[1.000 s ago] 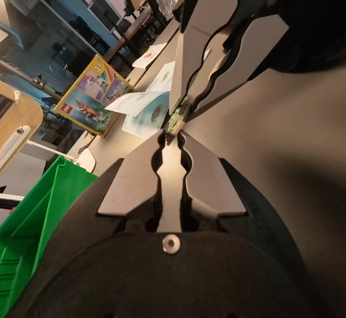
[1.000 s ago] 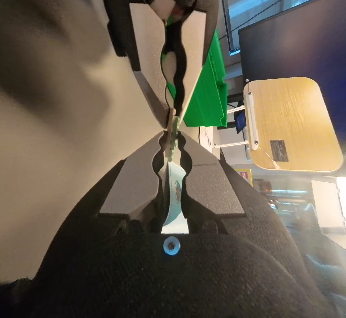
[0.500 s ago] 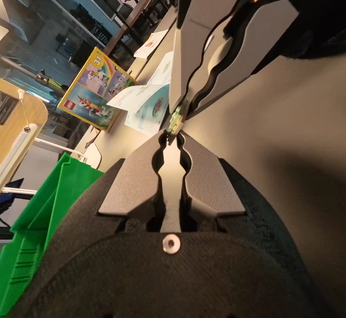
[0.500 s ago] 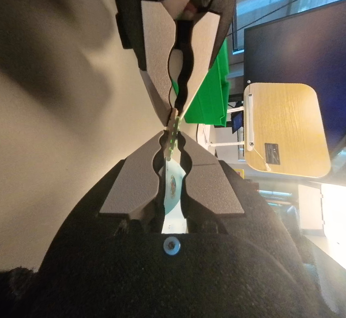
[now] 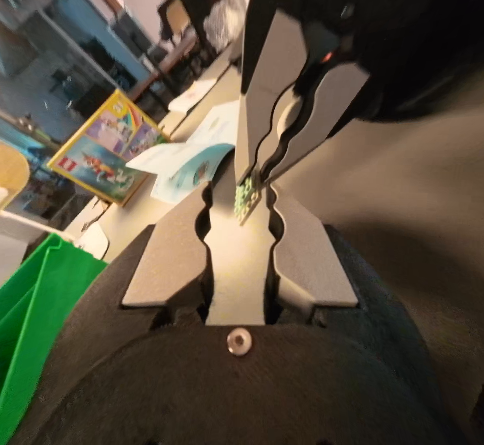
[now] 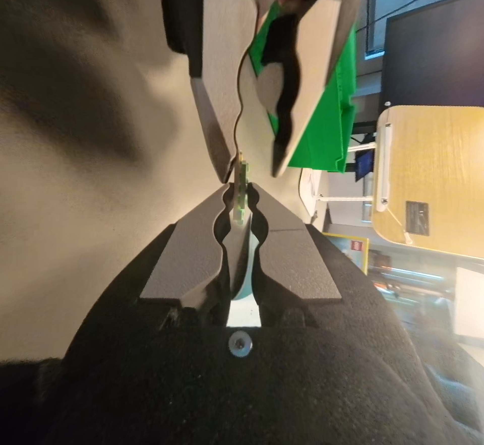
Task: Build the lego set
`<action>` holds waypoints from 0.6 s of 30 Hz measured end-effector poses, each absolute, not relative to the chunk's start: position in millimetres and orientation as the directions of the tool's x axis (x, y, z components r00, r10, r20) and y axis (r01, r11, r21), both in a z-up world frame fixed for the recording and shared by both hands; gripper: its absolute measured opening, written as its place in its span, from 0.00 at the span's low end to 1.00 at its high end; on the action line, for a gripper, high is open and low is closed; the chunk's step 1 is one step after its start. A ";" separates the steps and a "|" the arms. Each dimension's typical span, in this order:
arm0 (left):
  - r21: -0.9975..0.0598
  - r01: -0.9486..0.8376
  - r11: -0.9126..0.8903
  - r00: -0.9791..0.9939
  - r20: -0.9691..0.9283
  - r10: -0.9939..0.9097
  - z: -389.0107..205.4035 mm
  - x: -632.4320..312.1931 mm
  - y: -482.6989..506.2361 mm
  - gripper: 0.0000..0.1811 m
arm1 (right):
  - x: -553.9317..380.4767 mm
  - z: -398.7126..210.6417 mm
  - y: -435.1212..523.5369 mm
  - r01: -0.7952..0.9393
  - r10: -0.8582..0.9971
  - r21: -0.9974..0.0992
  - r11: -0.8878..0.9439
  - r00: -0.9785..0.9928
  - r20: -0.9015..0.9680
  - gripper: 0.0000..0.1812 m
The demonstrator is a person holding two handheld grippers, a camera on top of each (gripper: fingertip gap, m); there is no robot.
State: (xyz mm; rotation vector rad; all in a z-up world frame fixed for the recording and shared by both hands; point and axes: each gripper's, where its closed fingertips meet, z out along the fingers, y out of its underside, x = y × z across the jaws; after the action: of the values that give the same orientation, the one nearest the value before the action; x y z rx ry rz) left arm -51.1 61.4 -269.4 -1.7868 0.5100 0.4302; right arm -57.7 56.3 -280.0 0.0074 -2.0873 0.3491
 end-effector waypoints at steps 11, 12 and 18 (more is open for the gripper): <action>-0.687 -0.678 -0.260 0.735 -0.629 -0.254 -295.1 -41.2 60.3 0.12 | -50.9 -302.1 55.3 -0.044 0.289 -0.430 0.902 -0.679 0.675 0.04; -0.686 -0.680 -0.260 0.733 -0.626 -0.264 -296.9 -39.6 60.5 0.09 | -50.6 -302.6 55.2 -0.031 0.303 -0.444 0.896 -0.689 0.659 0.04; -0.737 -0.606 -0.299 0.795 -0.551 -0.255 -299.8 -42.2 63.1 0.05 | -50.9 -307.1 57.7 0.055 0.402 -0.538 0.841 -0.730 0.553 0.04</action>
State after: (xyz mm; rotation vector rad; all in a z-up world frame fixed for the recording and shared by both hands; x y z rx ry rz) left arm -42.2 63.1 -299.8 -1.8861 0.6532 0.4003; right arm -50.9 57.7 -307.1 -0.3310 -2.3259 0.6536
